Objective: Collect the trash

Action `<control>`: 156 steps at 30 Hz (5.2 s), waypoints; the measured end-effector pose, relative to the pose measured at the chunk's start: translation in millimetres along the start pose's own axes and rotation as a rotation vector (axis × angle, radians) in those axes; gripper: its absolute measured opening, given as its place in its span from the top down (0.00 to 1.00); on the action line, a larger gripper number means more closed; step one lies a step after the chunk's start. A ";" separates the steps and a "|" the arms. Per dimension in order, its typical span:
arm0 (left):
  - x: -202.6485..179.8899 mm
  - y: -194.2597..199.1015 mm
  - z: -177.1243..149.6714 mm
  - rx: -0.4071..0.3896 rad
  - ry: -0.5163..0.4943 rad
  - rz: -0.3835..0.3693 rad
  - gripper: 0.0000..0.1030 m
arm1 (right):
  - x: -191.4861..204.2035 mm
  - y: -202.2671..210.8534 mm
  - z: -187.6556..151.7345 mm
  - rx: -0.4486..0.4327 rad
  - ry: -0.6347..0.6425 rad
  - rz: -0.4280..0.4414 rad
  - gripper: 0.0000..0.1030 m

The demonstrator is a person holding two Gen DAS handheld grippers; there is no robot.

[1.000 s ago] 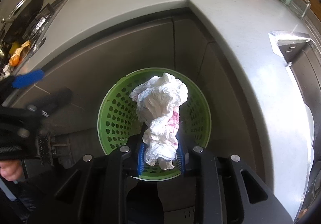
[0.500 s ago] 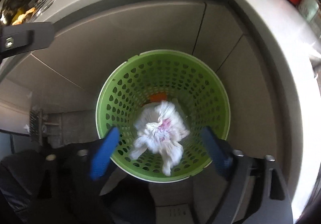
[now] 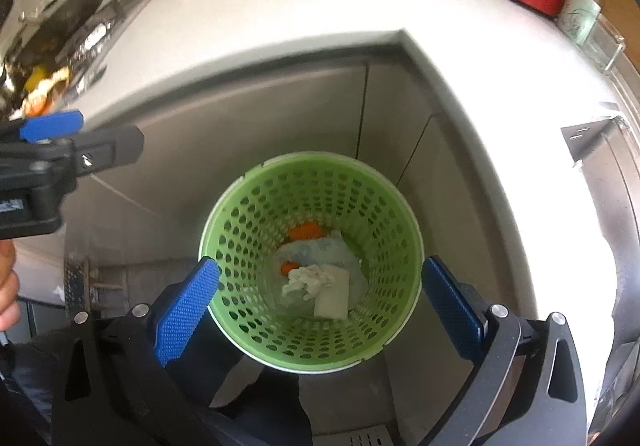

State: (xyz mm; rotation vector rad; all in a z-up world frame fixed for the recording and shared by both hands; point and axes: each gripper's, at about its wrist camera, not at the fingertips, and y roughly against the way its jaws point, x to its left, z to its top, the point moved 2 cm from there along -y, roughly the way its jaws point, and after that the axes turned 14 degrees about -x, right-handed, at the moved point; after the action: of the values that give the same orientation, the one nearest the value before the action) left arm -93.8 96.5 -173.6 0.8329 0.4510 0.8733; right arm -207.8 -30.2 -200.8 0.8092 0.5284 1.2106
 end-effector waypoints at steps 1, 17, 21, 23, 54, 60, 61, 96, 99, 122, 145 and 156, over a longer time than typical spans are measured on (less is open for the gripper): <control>0.3 -0.5 5.4 -0.004 0.001 0.000 0.08 | -2.4 3.2 5.6 -0.014 -0.010 -0.002 0.02; 16.3 -39.8 110.0 -0.083 -0.003 -0.028 0.08 | -43.4 -14.7 113.4 -0.126 -0.145 -0.072 0.02; 22.0 -58.1 136.5 -0.088 0.008 -0.044 0.08 | -51.0 -24.0 145.2 -0.143 -0.147 -0.089 0.02; 24.6 -69.4 154.8 -0.103 0.018 -0.056 0.08 | -53.9 -30.6 163.8 -0.158 -0.132 -0.106 0.02; 30.0 -247.9 346.2 -0.169 0.019 -0.063 0.08 | -143.0 -306.5 410.8 -0.169 -0.240 -0.290 0.10; 28.2 -256.8 348.0 -0.159 0.010 -0.075 0.07 | -144.4 -316.4 410.7 -0.130 -0.237 -0.288 0.38; 28.4 -257.6 347.5 -0.158 0.009 -0.075 0.07 | -144.1 -316.6 409.9 -0.128 -0.233 -0.293 0.40; 24.9 -134.7 260.2 -0.185 -0.029 -0.111 0.08 | -76.2 -125.8 284.2 -0.184 -0.138 -0.193 0.92; 15.2 -99.3 225.2 -0.181 -0.047 -0.099 0.08 | -64.1 -92.1 241.7 -0.162 -0.133 -0.175 0.92; -29.5 -25.2 8.8 0.029 -0.014 -0.093 0.08 | -8.1 -30.5 8.5 0.060 -0.038 0.005 0.89; -9.0 -18.5 1.0 0.029 0.007 -0.051 0.08 | -1.8 -25.7 5.7 0.047 -0.020 -0.033 0.23; 5.6 54.6 81.8 -0.205 0.089 0.017 0.08 | -10.3 48.9 107.5 -0.201 0.007 -0.053 0.02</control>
State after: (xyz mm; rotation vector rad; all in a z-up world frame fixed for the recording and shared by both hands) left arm -63.9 84.3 -80.6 0.6119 0.4245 0.9578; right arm -160.8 -61.5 -96.6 0.6171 0.4238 1.1968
